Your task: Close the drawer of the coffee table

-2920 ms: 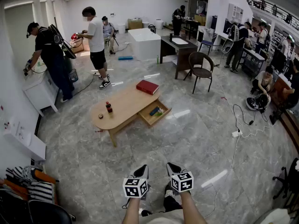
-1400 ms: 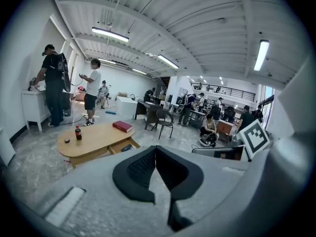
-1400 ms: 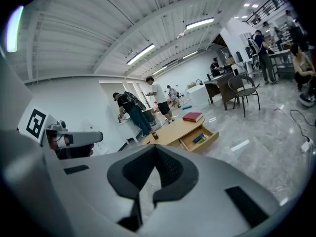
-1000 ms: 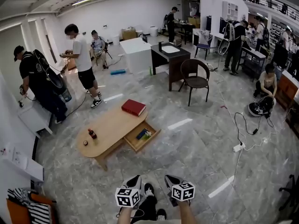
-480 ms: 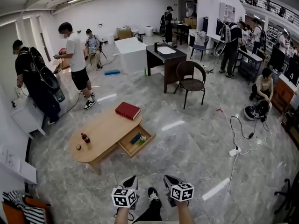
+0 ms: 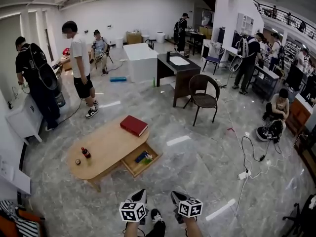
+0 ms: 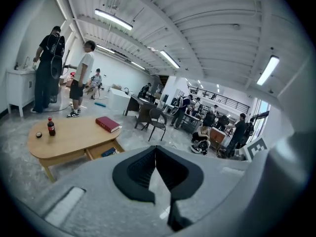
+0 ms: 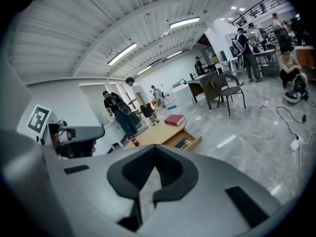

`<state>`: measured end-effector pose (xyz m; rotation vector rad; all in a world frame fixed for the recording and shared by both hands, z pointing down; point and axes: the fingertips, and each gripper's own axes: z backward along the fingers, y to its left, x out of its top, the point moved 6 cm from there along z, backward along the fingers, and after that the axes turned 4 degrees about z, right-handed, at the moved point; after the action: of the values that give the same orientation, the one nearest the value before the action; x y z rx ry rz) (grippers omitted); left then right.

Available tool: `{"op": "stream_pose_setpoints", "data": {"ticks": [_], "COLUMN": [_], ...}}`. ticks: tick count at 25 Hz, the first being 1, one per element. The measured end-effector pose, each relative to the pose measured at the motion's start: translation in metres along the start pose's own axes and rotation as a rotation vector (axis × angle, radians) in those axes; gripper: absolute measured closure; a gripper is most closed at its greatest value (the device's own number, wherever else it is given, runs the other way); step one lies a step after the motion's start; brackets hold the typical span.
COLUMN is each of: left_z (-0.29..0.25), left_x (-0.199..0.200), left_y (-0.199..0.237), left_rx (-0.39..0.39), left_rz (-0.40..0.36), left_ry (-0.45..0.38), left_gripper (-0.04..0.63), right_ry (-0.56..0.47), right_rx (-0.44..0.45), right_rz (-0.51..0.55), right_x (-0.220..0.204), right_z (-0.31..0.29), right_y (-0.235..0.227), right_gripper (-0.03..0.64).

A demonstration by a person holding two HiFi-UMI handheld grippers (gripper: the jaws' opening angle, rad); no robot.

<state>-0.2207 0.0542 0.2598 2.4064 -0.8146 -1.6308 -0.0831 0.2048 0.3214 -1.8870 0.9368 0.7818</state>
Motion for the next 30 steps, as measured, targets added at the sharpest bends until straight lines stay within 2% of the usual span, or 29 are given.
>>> {"op": "stream_pose_setpoints", "data": {"ticks": [7, 13, 19, 24, 30], "left_z": [-0.033, -0.059, -0.073, -0.086, -0.079], "left_x": [0.031, 0.051, 0.049, 0.043, 0.037], "left_y": [0.013, 0.037, 0.074, 0.114, 0.137], "left_rx": [0.006, 0.03, 0.103, 0.177, 0.215], "left_rz": [0.041, 0.063, 0.101, 0.176, 0.206], "left_ry": [-0.03, -0.052, -0.051, -0.051, -0.044], "left_gripper": [0.586, 0.586, 0.586, 0.586, 0.586], "right_ry": [0.075, 0.099, 0.1, 0.148, 0.136], "right_rx": [-0.016, -0.01, 0.015, 0.044, 0.039], "right_rz": [0.155, 0.207, 0.206, 0.215, 0.168], "right_x": [0.036, 0.064, 0.084, 0.088, 0.09], "right_z": [-0.027, -0.053, -0.084, -0.125, -0.147], "right_y": [-0.008, -0.021, -0.03, -0.038, -0.034], "right_gripper": [0.601, 0.601, 0.601, 0.601, 0.601]}}
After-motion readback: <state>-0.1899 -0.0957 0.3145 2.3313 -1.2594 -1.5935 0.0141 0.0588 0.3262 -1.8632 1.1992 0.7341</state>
